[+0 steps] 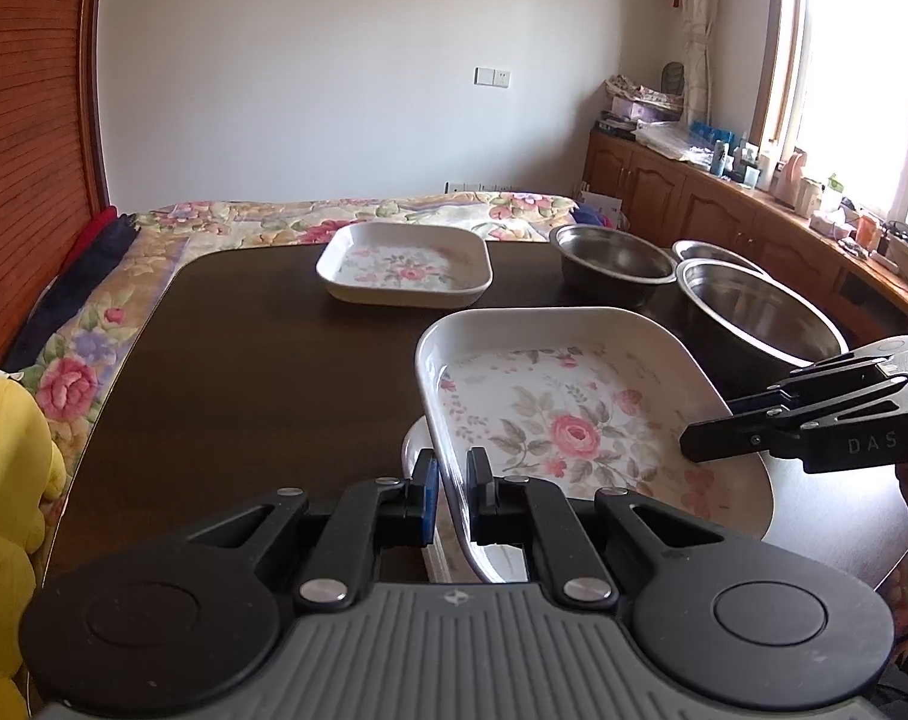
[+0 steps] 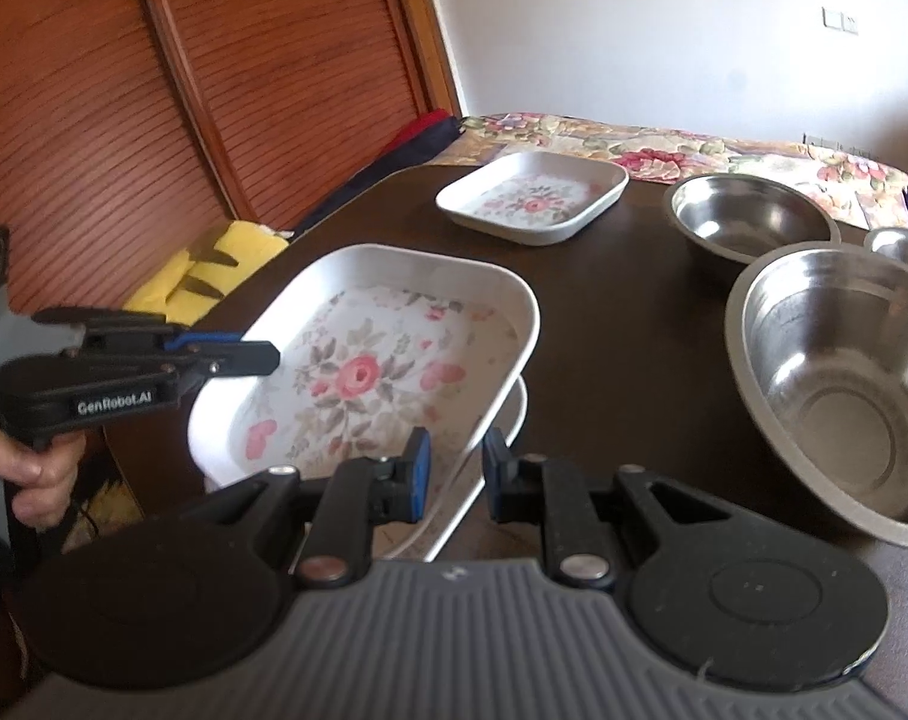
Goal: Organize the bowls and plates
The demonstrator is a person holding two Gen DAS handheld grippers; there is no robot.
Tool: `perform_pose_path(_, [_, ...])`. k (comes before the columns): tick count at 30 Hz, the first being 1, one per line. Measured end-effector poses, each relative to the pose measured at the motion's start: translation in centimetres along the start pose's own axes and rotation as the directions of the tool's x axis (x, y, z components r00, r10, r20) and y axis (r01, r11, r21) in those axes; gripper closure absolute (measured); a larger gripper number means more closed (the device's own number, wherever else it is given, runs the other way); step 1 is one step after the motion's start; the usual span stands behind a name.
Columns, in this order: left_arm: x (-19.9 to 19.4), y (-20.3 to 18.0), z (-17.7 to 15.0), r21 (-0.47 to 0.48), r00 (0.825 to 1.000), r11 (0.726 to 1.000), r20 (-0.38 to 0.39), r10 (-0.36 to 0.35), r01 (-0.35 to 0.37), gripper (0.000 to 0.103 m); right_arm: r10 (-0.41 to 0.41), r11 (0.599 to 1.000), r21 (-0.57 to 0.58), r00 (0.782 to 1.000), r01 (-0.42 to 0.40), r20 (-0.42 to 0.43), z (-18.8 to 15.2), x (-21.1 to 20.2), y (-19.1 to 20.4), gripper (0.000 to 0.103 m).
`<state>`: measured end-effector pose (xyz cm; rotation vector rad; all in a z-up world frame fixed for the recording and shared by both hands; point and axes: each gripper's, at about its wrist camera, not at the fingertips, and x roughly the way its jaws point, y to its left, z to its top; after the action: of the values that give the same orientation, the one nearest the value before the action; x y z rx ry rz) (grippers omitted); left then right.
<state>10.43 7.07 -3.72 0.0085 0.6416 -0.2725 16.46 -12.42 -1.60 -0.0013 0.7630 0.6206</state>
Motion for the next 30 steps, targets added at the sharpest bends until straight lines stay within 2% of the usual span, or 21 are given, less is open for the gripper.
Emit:
perform_pose_path(16, [0.8, 0.5, -1.2, -0.011, 0.999, 1.0, -0.035, 0.004, -0.004, 0.067, -0.004, 0.999, -0.046, 1.0, 0.003, -0.018, 0.2, 0.2, 0.4, 0.081])
perform_pose_path(30, [0.8, 0.6, -1.3, -0.011, 1.0, 1.0, -0.03, 0.007, -0.007, 0.06, -0.003, 0.997, -0.072, 1.0, 0.004, 0.01, 0.8, -0.6, 0.6, 0.078])
